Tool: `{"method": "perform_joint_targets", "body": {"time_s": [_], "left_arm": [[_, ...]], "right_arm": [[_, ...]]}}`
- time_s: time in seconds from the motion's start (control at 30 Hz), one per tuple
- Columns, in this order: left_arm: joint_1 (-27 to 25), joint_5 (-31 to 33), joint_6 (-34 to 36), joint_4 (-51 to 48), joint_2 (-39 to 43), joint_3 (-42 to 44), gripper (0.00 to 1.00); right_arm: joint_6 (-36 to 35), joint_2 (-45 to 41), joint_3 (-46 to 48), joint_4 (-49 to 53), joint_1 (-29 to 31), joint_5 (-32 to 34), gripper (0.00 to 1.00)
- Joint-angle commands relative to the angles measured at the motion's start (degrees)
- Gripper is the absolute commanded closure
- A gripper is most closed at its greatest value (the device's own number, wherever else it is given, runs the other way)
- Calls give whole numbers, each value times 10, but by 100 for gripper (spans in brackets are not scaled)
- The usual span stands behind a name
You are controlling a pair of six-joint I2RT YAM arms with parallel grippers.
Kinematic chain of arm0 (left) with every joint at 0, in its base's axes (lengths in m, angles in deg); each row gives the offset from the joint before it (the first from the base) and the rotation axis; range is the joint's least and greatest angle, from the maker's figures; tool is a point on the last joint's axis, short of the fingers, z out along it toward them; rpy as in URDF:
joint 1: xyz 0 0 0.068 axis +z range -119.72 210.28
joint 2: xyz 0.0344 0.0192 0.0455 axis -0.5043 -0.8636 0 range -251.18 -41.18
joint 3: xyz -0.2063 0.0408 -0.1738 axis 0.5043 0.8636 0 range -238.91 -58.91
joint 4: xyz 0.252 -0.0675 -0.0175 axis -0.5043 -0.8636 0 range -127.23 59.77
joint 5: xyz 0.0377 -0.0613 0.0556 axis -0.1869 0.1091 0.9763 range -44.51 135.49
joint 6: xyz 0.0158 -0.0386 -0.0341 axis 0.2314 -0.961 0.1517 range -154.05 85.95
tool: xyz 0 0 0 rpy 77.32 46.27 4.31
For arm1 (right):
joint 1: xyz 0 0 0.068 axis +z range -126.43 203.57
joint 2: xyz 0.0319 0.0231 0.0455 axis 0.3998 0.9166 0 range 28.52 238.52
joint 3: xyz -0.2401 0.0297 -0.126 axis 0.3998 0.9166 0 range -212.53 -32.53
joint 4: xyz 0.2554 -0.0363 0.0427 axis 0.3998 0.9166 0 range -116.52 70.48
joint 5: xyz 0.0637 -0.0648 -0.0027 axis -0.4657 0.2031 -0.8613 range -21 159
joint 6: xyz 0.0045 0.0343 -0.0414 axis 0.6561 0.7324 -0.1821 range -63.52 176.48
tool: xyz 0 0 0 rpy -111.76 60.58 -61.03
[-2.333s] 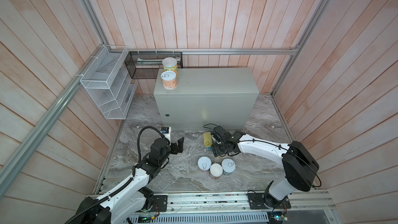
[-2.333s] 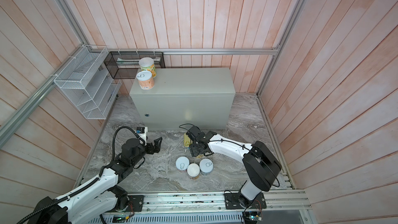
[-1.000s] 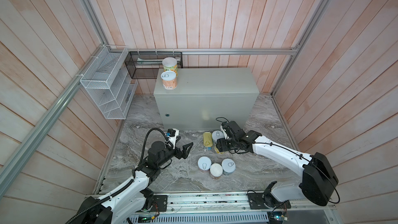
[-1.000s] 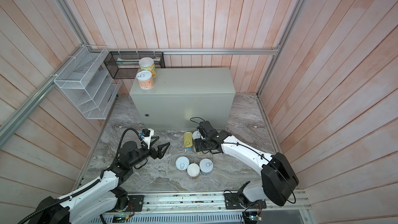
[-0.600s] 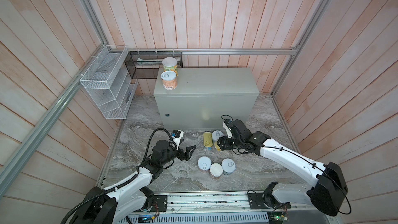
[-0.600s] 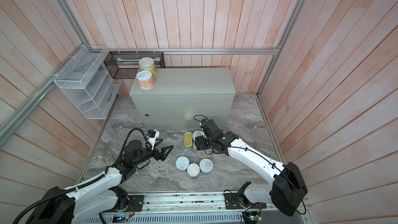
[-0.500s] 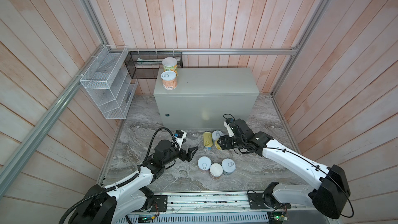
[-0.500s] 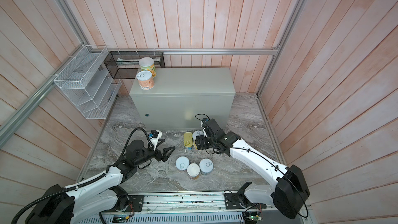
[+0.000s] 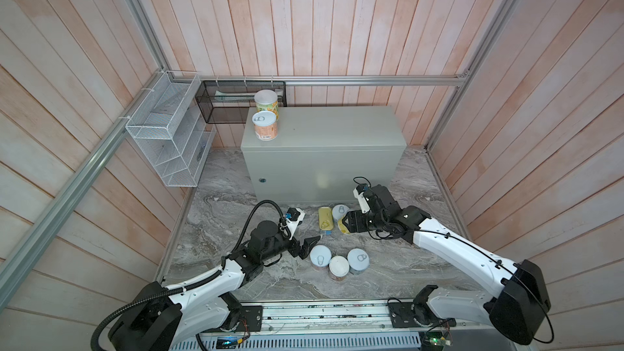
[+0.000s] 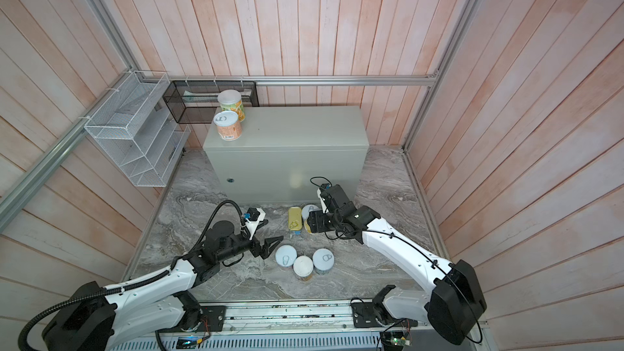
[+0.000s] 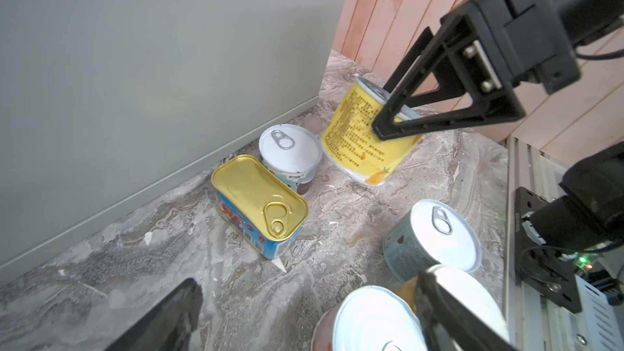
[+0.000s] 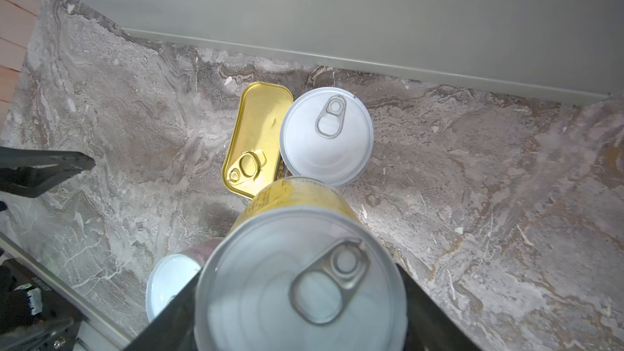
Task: Place and organize the canned foods onto the counter
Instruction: 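Close the right gripper on the yellow-labelled can while the left gripper approaches, then grasp the yellow can with the left gripper beside the right gripper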
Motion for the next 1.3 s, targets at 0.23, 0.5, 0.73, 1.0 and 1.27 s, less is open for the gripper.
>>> {"method": "perform_joint_targets", "body": {"time_s": [0.23,0.5,0.73,1.0,1.27], "left_arm": [[-26,-27,28,23,-14,-39,0],[-38,-28,29,30,-38,-57,0],[-56,-7,45,33,-78,-89,0],[-73,2,59,39,-135,-129,0],[-82,-14,53,62,-186,-159,0]], "right_arm": [[-3,-19,-3,-79,-5,-82,45],[0,-24,9,-107,-5,-120,46],[2,-37,25,-118,-5,-150,46],[3,-56,29,-117,-5,-167,46],[4,-70,36,-111,-5,-173,47]]}}
